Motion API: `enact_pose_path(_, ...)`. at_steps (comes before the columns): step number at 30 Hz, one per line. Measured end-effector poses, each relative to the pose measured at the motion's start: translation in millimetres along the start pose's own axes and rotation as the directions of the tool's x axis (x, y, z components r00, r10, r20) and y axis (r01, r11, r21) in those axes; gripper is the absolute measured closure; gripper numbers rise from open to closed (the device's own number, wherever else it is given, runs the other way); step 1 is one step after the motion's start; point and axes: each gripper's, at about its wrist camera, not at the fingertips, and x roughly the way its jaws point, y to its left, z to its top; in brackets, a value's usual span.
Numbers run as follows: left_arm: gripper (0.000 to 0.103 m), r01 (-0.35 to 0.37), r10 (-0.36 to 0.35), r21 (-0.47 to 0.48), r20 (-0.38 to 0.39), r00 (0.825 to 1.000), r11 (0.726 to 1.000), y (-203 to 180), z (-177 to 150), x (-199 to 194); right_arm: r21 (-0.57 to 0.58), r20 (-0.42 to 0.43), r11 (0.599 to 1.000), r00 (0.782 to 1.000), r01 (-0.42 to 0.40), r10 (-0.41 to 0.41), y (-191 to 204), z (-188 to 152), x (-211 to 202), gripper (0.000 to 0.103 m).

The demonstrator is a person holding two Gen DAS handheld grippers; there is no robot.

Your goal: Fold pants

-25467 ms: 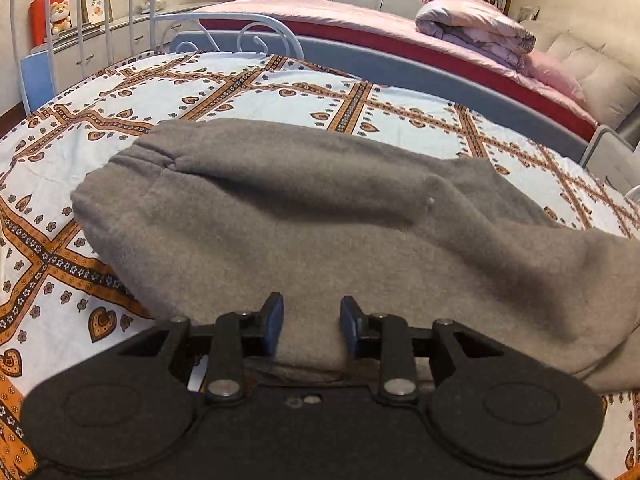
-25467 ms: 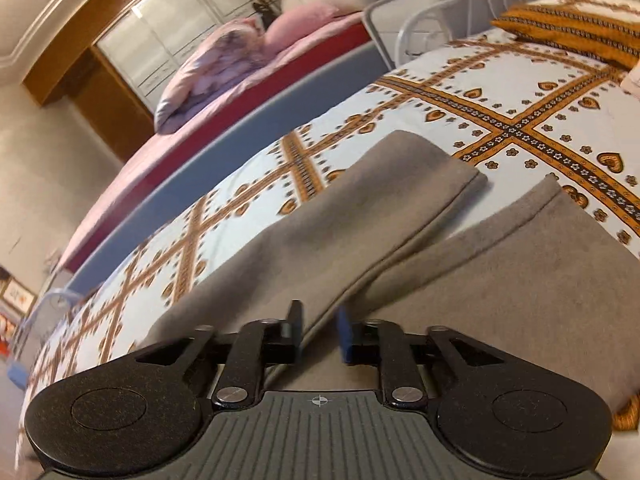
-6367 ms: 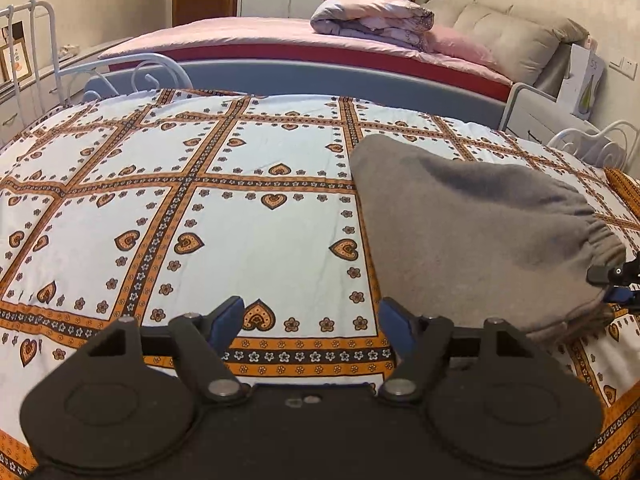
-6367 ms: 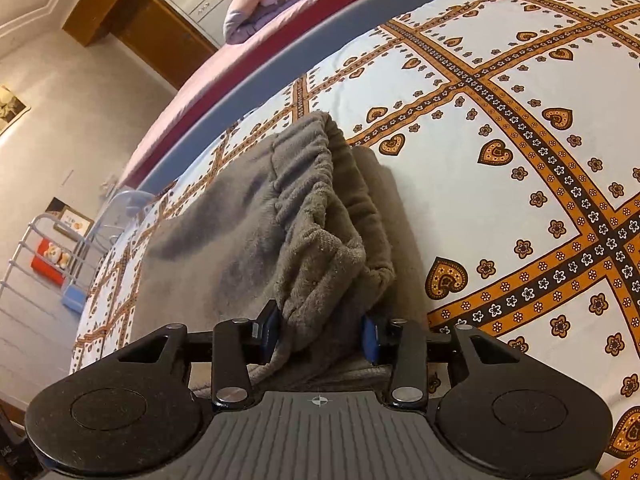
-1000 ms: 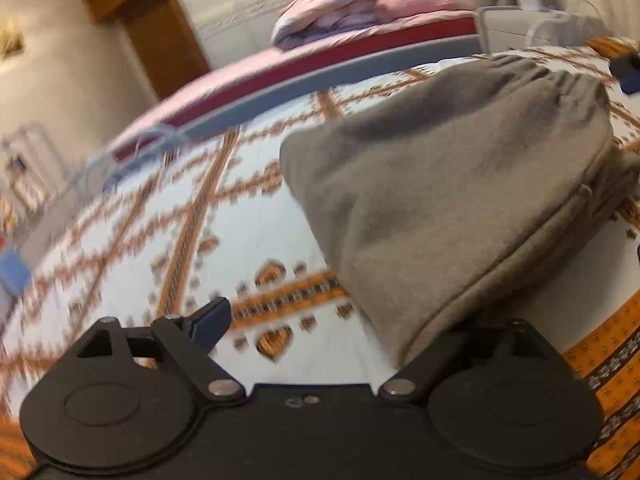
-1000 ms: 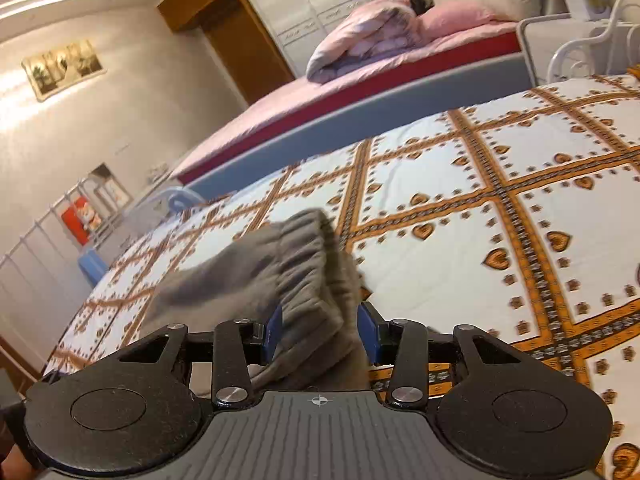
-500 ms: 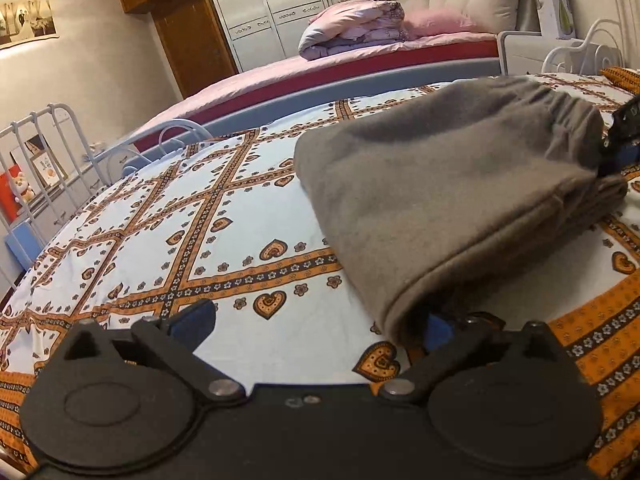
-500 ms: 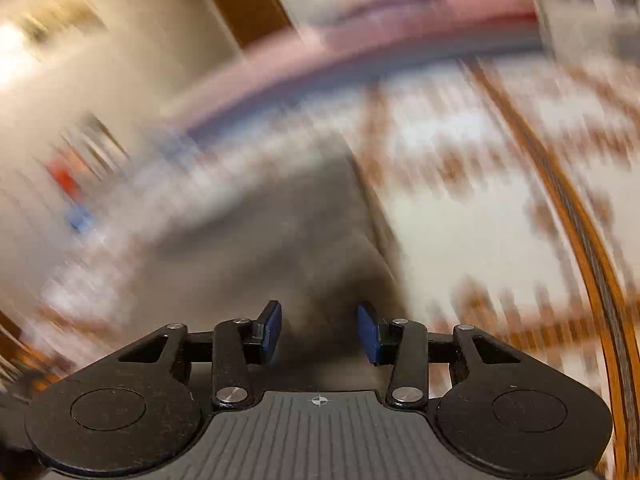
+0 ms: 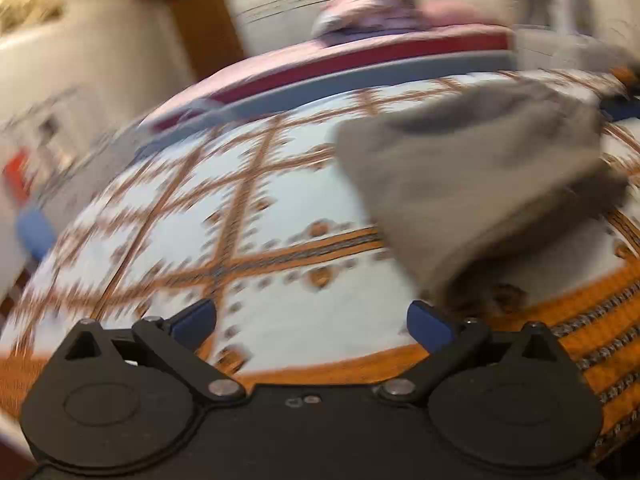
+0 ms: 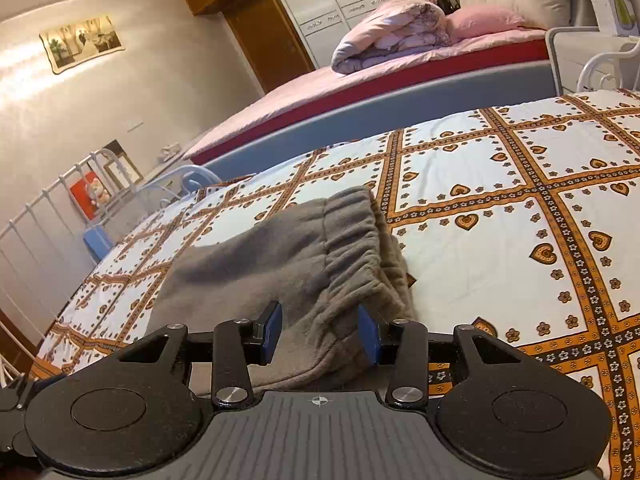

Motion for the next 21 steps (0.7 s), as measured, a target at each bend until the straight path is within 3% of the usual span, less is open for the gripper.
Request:
enact_pose_path(1,0.009,0.032,-0.032,-0.083,0.0,0.999,0.996,13,3,2,0.008,0.005,1.0,1.0,0.0,0.0,-2,1,-1,0.06)
enact_pose_path(4,0.012,0.17,-0.17,-0.311,0.028,0.985,0.935,43,23,19,0.057,0.017,0.998,1.0,0.016,-0.017,-14,4,-5,0.06)
enact_pose_path(6,0.013,0.269,-0.272,-0.372,0.046,0.961,0.888,48,36,39,0.148,0.006,0.989,1.0,0.015,-0.016,-29,6,-1,0.06)
enact_pose_path(8,0.022,0.347,-0.374,-0.424,0.022,0.927,0.836,46,45,66,0.259,-0.022,0.966,1.0,-0.007,0.013,-47,4,7,0.056)
enact_pose_path(10,0.023,0.407,-0.457,-0.452,-0.004,0.889,0.794,41,46,91,0.345,-0.051,0.938,0.998,-0.017,0.036,-61,0,16,0.043)
enact_pose_path(11,0.025,0.407,-0.465,-0.448,-0.021,0.885,0.796,37,47,101,0.375,-0.048,0.927,0.998,-0.016,0.037,-66,-2,17,0.035)
enact_pose_path(12,0.025,0.412,-0.476,-0.454,-0.03,0.879,0.79,36,47,111,0.396,-0.042,0.918,0.998,-0.019,0.039,-70,-4,19,0.032)
enact_pose_path(13,0.023,0.434,-0.509,-0.475,-0.037,0.86,0.766,36,47,121,0.409,-0.041,0.912,0.998,-0.03,0.051,-74,-5,21,0.03)
enact_pose_path(16,0.02,0.484,-0.565,-0.498,-0.015,0.825,0.72,35,56,138,0.461,-0.028,0.886,0.997,-0.054,0.075,-89,-7,24,0.025)
enact_pose_path(18,0.018,0.503,-0.583,-0.487,-0.017,0.812,0.714,32,63,149,0.511,-0.024,0.856,0.993,-0.083,0.112,-99,-8,31,0.017)
enact_pose_path(21,0.017,0.523,-0.606,-0.491,-0.012,0.795,0.696,31,67,159,0.565,-0.008,0.81,0.981,-0.155,0.194,-113,-10,44,0.016)
